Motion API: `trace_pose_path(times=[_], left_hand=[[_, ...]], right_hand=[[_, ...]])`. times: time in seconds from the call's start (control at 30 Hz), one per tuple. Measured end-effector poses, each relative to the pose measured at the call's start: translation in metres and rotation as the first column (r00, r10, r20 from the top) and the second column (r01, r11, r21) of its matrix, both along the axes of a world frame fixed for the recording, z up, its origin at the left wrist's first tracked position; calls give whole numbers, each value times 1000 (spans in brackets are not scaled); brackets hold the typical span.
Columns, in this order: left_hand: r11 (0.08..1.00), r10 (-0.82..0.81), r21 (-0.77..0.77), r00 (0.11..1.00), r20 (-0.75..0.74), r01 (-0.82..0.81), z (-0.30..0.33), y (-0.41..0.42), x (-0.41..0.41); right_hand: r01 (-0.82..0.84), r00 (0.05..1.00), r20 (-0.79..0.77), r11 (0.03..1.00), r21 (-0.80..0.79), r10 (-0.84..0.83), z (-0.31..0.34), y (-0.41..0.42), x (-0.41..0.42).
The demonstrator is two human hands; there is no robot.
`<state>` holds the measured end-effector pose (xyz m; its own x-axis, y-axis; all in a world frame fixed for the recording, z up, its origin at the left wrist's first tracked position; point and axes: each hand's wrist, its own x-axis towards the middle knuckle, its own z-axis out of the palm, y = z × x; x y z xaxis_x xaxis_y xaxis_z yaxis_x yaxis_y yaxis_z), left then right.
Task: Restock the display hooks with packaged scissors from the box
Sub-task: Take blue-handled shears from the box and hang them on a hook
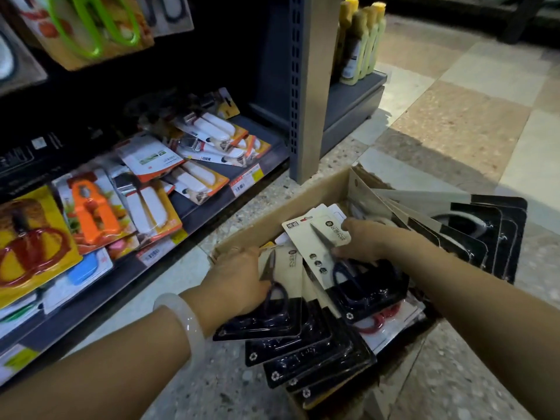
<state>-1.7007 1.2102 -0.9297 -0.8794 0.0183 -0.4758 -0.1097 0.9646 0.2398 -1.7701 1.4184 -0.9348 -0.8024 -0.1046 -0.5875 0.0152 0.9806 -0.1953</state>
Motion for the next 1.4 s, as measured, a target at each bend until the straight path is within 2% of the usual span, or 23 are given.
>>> trace_pose_path(times=[0.27,0.43,0.67,0.73,0.77,0.8,0.83,0.87,0.9,0.93,0.97,1.03,1.1,1.17,1.23,1.3,1.4], left_hand=[[998,45,33,999,30,-46,2,-20,10],[999,-7,50,999,52,4,-3,-28,18],[995,-94,49,993,74,90,-8,-30,22],[988,-95,123,995,32,90,-7,-26,20],[975,-49,219,999,12,45,-6,-21,20],[924,44,378,999,20,-49,-5,-16,19],[791,173,576,978,114,-207,-3,-10,18],[577,269,719,921,281,-388,1,-3,17],[359,304,756,834,460,-547,4,3,15],[216,296,731,757,583,-648,4,7,13],[138,278,702,707,650,-699,3,10,11],[60,304,663,646,700,-746,0,10,9],[33,355,646,613,706,-763,-4,3,9],[41,349,638,609,712,-769,-3,-8,11],[44,336,662,635,696,-748,0,-23,12],[33,372,713,670,642,-701,1,-41,8],[-32,419,759,681,600,-650,1,-72,4]], right_hand=[[108,991,76,994,-1,-107,-24,-13,19],[200,980,-1,980,-1,-200,-18,-22,20],[376,925,124,915,-149,-360,1,-23,29],[404,910,184,894,-192,-372,14,-25,35],[405,909,204,889,-214,-364,21,-27,38],[403,910,209,884,-236,-359,28,-31,41],[399,913,202,881,-254,-355,35,-36,44],[389,919,184,883,-262,-350,41,-43,47],[377,925,158,888,-264,-346,45,-51,51],[357,934,117,897,-260,-337,48,-59,54],[325,945,69,911,-253,-318,50,-68,59],[254,964,-12,930,-265,-266,53,-81,66],[248,965,4,910,-331,-261,55,-87,68],[336,934,47,825,-454,-354,60,-85,63],[410,876,-9,755,-512,-482,60,-75,52],[435,852,-72,777,-456,-519,50,-65,45],[380,917,-10,881,-283,-398,25,-66,48]])
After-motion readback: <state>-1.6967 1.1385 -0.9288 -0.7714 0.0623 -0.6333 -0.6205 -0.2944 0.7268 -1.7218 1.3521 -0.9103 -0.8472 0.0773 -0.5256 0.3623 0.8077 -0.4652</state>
